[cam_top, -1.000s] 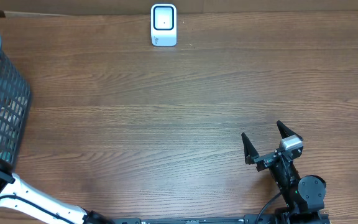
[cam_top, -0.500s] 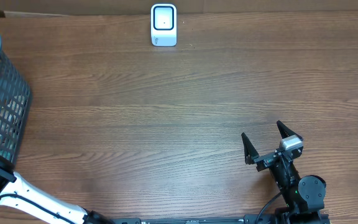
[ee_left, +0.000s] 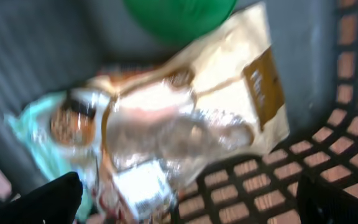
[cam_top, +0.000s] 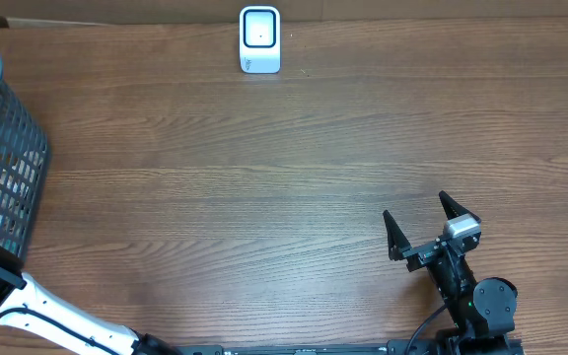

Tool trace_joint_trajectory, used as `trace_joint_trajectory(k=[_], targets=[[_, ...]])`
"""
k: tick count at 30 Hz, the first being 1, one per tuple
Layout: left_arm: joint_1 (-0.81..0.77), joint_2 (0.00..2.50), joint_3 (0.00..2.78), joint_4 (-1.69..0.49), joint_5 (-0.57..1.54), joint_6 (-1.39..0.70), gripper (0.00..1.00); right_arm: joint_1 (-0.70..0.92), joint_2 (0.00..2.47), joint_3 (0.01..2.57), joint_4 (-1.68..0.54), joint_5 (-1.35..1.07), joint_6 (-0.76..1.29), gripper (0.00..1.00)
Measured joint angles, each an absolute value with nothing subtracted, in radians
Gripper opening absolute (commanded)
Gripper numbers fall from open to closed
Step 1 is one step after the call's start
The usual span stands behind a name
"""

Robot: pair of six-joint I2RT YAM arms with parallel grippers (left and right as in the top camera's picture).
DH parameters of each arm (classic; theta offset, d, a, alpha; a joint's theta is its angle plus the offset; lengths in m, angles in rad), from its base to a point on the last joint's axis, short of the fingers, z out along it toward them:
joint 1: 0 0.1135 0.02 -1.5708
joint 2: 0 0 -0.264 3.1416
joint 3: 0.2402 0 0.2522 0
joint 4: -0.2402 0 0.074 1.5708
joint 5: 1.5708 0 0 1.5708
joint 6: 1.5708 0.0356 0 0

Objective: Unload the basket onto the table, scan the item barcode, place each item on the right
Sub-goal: 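Grasp the clear-and-tan snack bag in the basket with the left gripper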

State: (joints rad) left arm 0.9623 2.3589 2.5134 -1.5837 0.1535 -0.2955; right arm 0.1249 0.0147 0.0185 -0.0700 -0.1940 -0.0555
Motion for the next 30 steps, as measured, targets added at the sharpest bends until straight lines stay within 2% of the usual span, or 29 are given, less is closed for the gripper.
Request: trace_joint_trajectory(k=[10, 22, 30], targets=[[0.956, 2.359, 2.315, -1.599, 0.083, -0.410, 1.00, 0.125, 0.015, 0.019, -0.070, -0.194, -0.056, 1.00], [0.956, 2.359, 2.288, -1.610, -0.035, -0.437, 1.00, 0.125, 0.015, 0.019, -0.070, -0.194, -0.056, 1.00], [0.956, 2.358, 2.204, -1.554, -0.043, -0.439, 1.00, 0.125, 0.015, 0.019, -0.070, -0.194, -0.055, 1.00]])
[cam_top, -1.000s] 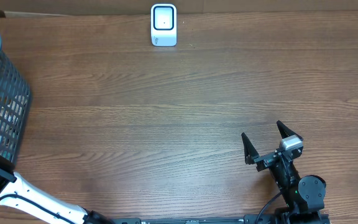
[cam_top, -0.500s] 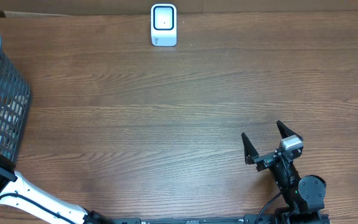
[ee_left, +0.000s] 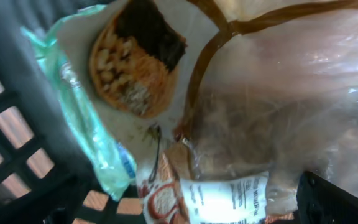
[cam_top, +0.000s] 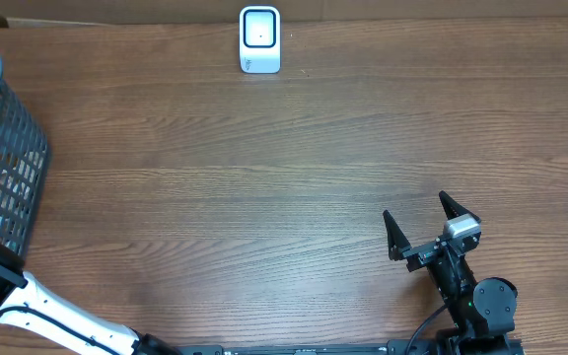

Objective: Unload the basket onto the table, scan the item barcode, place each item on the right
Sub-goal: 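Grasp the clear-and-tan snack bag in the basket with the left gripper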

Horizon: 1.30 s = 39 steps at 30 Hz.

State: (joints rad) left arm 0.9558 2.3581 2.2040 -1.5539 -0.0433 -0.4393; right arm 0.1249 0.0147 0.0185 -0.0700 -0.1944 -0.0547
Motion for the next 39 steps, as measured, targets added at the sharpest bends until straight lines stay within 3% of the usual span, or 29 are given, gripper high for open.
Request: trace_joint_trajectory(k=[8, 11, 21, 24, 25, 26, 30, 32, 34, 39], targets=[[0.956, 2.343, 2.147, -1.431, -0.033, -0.440, 1.00, 0.125, 0.015, 0.019, -0.070, -0.194, -0.056, 1.00], [0.956, 2.344, 2.132, -1.405, -0.035, -0.441, 0.94, 0.125, 0.015, 0.019, -0.070, -0.194, -0.055, 1.00], [0.955, 2.344, 2.126, -1.348, -0.035, -0.447, 0.63, 0.125, 0.015, 0.019, -0.070, -0.194, -0.056, 1.00], [0.949, 2.344, 2.121, -1.329, -0.040, -0.446, 0.48, 0.125, 0.015, 0.019, -0.070, -0.194, -0.056, 1.00], [0.948, 2.344, 2.119, -1.324, -0.042, -0.447, 0.34, 0.125, 0.015, 0.019, -0.070, -0.194, -0.056, 1.00], [0.943, 2.344, 2.116, -1.317, -0.045, -0.448, 0.30, 0.125, 0.015, 0.019, -0.070, -0.194, -0.055, 1.00], [0.923, 2.344, 2.115, -1.305, -0.052, -0.451, 0.28, 0.125, 0.015, 0.019, -0.070, -0.194, -0.056, 1.00], [0.915, 2.344, 2.115, -1.299, -0.055, -0.451, 0.20, 0.125, 0.015, 0.019, -0.070, -0.194, -0.056, 1.00], [0.910, 2.344, 2.115, -1.297, -0.057, -0.453, 0.04, 0.125, 0.015, 0.019, -0.070, -0.194, -0.056, 1.00], [0.910, 2.344, 2.115, -1.292, -0.065, -0.458, 0.04, 0.125, 0.015, 0.019, -0.070, -0.194, -0.056, 1.00]])
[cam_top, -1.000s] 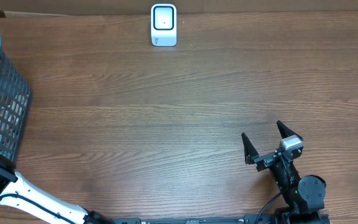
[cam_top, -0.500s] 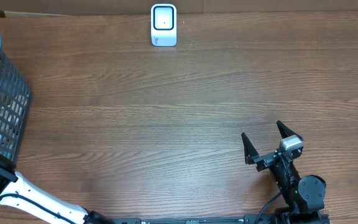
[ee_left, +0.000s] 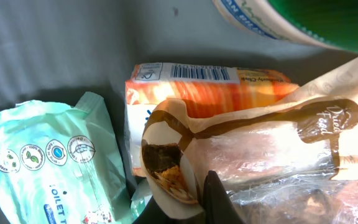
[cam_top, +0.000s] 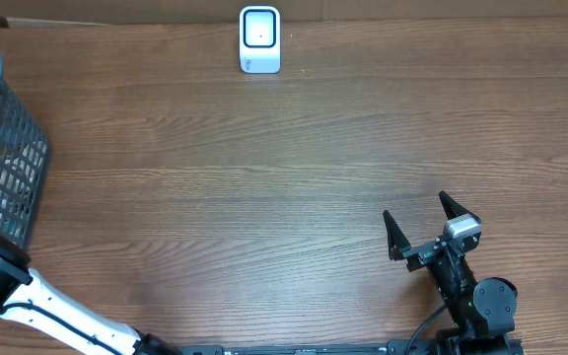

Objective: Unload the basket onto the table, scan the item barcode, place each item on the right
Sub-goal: 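Grasp the clear-and-tan snack bag in the basket with the left gripper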

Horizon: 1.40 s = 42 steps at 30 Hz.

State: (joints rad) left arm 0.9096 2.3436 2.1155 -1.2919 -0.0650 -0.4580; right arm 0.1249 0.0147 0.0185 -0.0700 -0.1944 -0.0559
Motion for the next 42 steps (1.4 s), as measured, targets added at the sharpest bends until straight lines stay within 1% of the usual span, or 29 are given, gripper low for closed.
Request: trace_joint_trajectory(k=[7, 12, 22, 26, 27, 28, 29, 30, 35, 42], targets=[[0.909, 2.344, 2.126, -1.317, -0.065, -0.458, 0.04, 0.125, 0.015, 0.019, -0.070, -0.194, -0.055, 1.00], [0.909, 2.356, 2.225, -1.393, -0.060, -0.458, 0.04, 0.125, 0.015, 0.019, -0.070, -0.194, -0.056, 1.00], [0.909, 2.363, 2.723, -1.513, 0.044, -0.458, 0.04, 0.125, 0.015, 0.019, -0.070, -0.194, -0.055, 1.00], [0.906, 2.362, 2.869, -1.554, 0.084, -0.458, 0.04, 0.125, 0.015, 0.019, -0.070, -0.194, -0.055, 1.00], [0.904, 2.362, 2.886, -1.565, 0.088, -0.458, 0.14, 0.125, 0.015, 0.019, -0.070, -0.194, -0.055, 1.00], [0.903, 2.361, 2.896, -1.583, 0.093, -0.454, 0.33, 0.125, 0.015, 0.019, -0.070, -0.194, -0.056, 1.00], [0.903, 2.361, 2.899, -1.600, 0.094, -0.456, 0.73, 0.125, 0.015, 0.019, -0.070, -0.194, -0.056, 1.00], [0.903, 2.361, 2.899, -1.617, 0.092, -0.453, 1.00, 0.125, 0.015, 0.019, -0.070, -0.194, -0.056, 1.00], [0.898, 2.360, 2.809, -1.652, 0.059, -0.445, 1.00, 0.125, 0.015, 0.019, -0.070, -0.194, -0.056, 1.00], [0.898, 2.365, 2.526, -1.600, 0.041, -0.431, 1.00, 0.125, 0.015, 0.019, -0.070, -0.194, -0.056, 1.00]])
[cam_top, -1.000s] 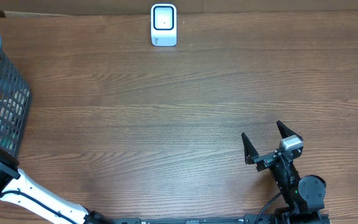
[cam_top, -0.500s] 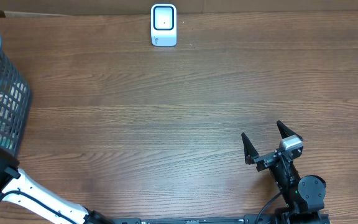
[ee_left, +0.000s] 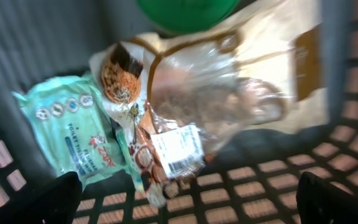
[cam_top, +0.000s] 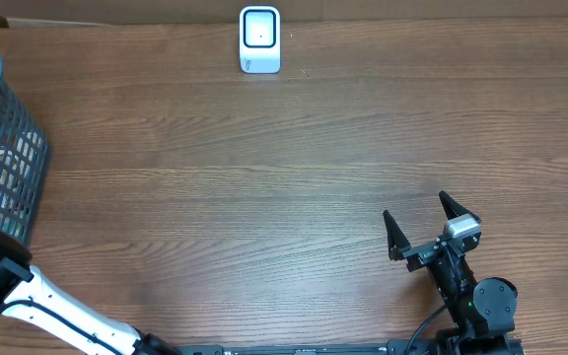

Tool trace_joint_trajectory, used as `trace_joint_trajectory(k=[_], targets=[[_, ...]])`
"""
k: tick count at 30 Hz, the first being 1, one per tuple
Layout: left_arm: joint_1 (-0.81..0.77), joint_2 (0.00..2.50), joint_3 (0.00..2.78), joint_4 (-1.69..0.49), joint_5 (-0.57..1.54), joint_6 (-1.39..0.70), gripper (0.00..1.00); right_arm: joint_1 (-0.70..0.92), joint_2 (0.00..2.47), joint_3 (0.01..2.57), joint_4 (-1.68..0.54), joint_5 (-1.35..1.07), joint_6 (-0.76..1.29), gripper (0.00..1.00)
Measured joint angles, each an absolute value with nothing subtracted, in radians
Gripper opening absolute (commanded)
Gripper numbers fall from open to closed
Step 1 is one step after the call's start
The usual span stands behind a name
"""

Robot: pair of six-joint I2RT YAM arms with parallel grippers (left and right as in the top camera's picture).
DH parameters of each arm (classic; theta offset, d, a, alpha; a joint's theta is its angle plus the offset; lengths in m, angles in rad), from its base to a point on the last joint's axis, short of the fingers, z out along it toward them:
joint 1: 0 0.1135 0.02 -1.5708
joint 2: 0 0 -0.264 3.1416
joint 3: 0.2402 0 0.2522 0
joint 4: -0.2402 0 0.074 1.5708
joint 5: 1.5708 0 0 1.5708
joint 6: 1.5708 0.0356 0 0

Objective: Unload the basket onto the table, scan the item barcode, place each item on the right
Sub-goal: 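Grasp the clear-and-tan snack bag in the basket with the left gripper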

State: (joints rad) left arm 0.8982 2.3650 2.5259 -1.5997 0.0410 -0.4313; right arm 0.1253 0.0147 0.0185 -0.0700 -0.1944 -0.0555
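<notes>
Inside the dark mesh basket [ee_left: 272, 186] lies a clear and tan snack bag [ee_left: 229, 93] with a white barcode label [ee_left: 179, 149]. Left of it lies a mint-green wipes pack [ee_left: 67, 134], and a green lid [ee_left: 185, 7] shows at the top. My left gripper [ee_left: 188, 208] hangs open above them, its fingertips [ee_left: 42, 202] at the frame's lower corners and nothing between them. The white scanner [cam_top: 259, 39] stands at the table's far edge. My right gripper [cam_top: 422, 232] rests open near the front right, holding nothing.
The basket stands at the table's left edge, its tall mesh walls around the items. My left arm's white link [cam_top: 57, 316] reaches into it from the front left. Bare wooden table [cam_top: 264, 177] lies between the basket and the scanner.
The left wrist view was close on the bags and an orange box. Now it looks from higher up, with both fingers wide apart and the orange box hidden. The right arm has not moved.
My left gripper hung open over the snack bag in the basket. Then it was close down on the bag and wipes pack. Then it sat near an orange box with a barcode. Now it is higher again, open, holding nothing.
</notes>
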Motion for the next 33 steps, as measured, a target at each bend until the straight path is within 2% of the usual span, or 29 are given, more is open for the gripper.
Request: trace_joint_trajectory(k=[11, 16, 24, 33], targets=[[0.888, 2.366, 2.258, -1.367, 0.032, -0.328, 1.00, 0.125, 0.015, 0.019, -0.070, -0.194, -0.056, 1.00], [0.859, 2.366, 2.217, -1.294, 0.022, -0.169, 1.00, 0.125, 0.015, 0.019, -0.070, -0.195, -0.055, 1.00], [0.769, 2.366, 2.217, -1.258, 0.017, 0.059, 1.00, 0.125, 0.015, 0.019, -0.070, -0.194, -0.056, 1.00], [0.755, 2.367, 2.155, -1.233, -0.073, 0.141, 1.00, 0.125, 0.015, 0.019, -0.070, -0.194, -0.056, 1.00]])
